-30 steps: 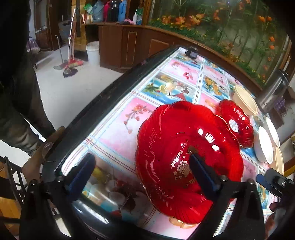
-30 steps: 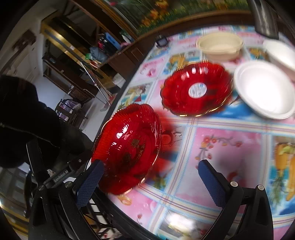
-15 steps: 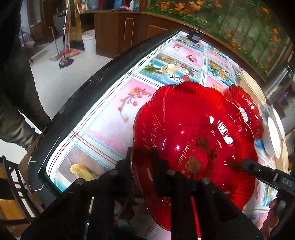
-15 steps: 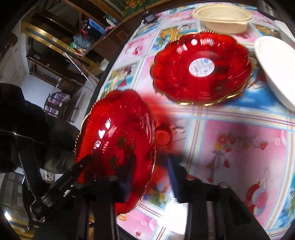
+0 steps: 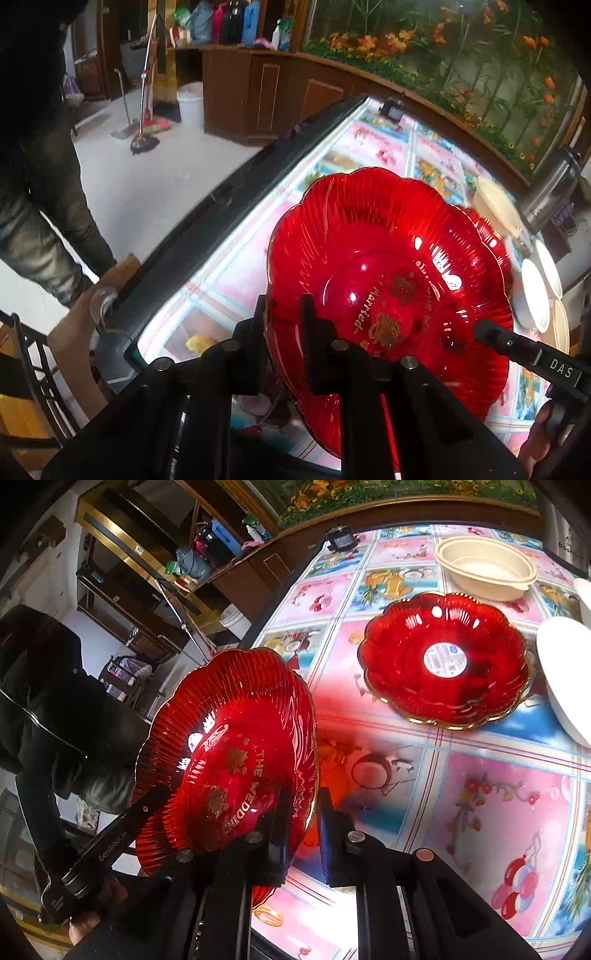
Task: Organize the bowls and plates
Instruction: 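Carry the red plate to the labeled red plate and grasp it too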
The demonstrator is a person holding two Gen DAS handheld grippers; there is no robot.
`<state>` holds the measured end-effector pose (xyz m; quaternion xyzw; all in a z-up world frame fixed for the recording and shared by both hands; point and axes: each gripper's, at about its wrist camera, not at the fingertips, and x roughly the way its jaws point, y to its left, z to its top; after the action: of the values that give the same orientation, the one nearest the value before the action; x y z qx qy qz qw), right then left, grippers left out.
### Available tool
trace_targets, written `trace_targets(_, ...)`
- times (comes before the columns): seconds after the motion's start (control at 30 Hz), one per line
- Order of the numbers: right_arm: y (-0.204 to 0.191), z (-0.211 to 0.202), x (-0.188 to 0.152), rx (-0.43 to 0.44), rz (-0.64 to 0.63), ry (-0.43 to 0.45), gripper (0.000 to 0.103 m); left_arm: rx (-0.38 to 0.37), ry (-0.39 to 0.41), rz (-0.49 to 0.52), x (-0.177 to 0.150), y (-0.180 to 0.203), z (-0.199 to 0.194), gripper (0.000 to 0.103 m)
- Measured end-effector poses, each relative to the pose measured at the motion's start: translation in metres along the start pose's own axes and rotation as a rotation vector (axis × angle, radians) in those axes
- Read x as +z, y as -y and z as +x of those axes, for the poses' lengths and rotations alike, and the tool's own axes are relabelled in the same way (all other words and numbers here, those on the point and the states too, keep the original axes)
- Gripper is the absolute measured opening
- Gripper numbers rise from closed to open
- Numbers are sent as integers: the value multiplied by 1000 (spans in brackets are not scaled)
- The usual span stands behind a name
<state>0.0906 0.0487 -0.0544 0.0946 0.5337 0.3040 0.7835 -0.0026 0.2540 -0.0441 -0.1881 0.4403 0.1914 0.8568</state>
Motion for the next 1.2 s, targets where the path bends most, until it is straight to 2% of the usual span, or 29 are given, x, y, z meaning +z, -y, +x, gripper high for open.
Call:
trace_targets(0.1, 5, 16, -3, -11, 10, -30, 13, 3, -38, -12, -6, -3, 16, 13)
trace_targets(0.2, 11, 28, -6, -5, 21, -53, 18, 1, -62, -8, -11, -3, 25, 13)
trace_targets(0.27, 13, 30, -6, 7, 24, -60, 26, 3, -55, 3, -12, -2, 25, 16)
trace_targets(0.33, 13, 24, -7, 33, 12, -44, 43, 10, -26, 11, -12, -3, 17, 18)
trace_targets(0.37, 14, 19, -8, 30, 5, -27, 47, 26, -6, 6, -11, -6, 11, 22)
trace_targets(0.4, 17, 13, -8, 32, 12, -16, 56, 33, 8, -5, -8, -9, 6, 28)
trace_targets(0.43, 20, 8, -8, 38, 25, -9, 60, 28, 26, -23, -6, -12, -1, 36)
trace_targets(0.47, 28, 0, -8, 49, 50, 7, 60, 21, 49, -44, -1, -14, -10, 42)
trace_targets(0.53, 45, -16, -8, 55, 98, 49, 61, 8, 87, -61, 8, -10, -24, 67)
trace_targets(0.63, 81, -41, -2, 74, 222, 125, 62, -69, 136, -16, 22, 20, -42, 81)
trace_targets(0.7, 97, -47, 5, 74, 268, 153, 62, -103, 132, 50, 31, 51, -46, 81)
trace_targets(0.77, 111, -50, 10, 93, 317, 158, 62, -185, 81, 109, 43, 85, -37, 81)
trace_targets(0.9, 132, -51, 22, 138, 396, 176, 62, -201, -42, 160, 60, 139, 3, 81)
trace_targets(1.0, 141, -48, 27, 135, 425, 185, 62, -173, -129, 211, 65, 170, 39, 81)
trace_targets(1.2, 154, -30, 45, 123, 461, 177, 62, -142, -196, 225, 80, 199, 78, 81)
